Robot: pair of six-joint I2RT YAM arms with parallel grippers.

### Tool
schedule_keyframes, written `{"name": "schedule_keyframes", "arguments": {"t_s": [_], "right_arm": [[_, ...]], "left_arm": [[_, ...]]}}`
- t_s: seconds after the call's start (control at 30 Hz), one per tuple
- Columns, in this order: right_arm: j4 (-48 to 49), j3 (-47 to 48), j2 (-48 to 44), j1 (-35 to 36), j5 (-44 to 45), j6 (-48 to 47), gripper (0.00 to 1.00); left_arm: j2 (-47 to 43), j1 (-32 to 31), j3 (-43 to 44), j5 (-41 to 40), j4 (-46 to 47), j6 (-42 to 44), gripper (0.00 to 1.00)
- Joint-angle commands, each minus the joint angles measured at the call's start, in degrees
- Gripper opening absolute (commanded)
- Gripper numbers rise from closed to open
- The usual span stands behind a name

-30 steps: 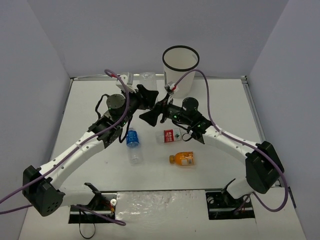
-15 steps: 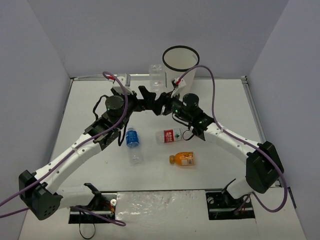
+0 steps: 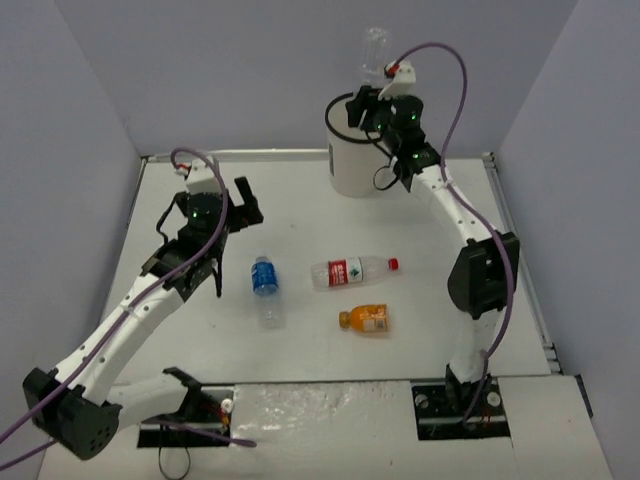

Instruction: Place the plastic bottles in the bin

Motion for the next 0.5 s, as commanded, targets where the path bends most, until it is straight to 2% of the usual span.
{"name": "schedule_keyframes", "arguments": {"t_s": [0.0, 0.17, 0.3, 0.47], "right_arm": [[-0.75, 10.68, 8.70, -0.92, 0.46, -5.29, 0.26], [-2.82, 22.71, 18.19, -1.36, 8.36, -8.46, 0.32], [-2.83, 21.44, 18.12, -1.48, 8.64, -8.90, 0.39], [-2.39, 18.79, 16.64, -1.53, 8.59, -9.18, 0.56]], "left_arm": [[-0.09, 2.87, -0.19, 1.22, -1.73, -2.00, 0.97], [0.45, 4.46, -1.56, 3.38, -2.06, -1.91, 0.97], [1.41, 4.94, -1.57, 3.63, -2.49, -1.74, 0.97], [2.74, 5.26, -1.53, 4.21, -2.71, -1.75, 0.97]]}}
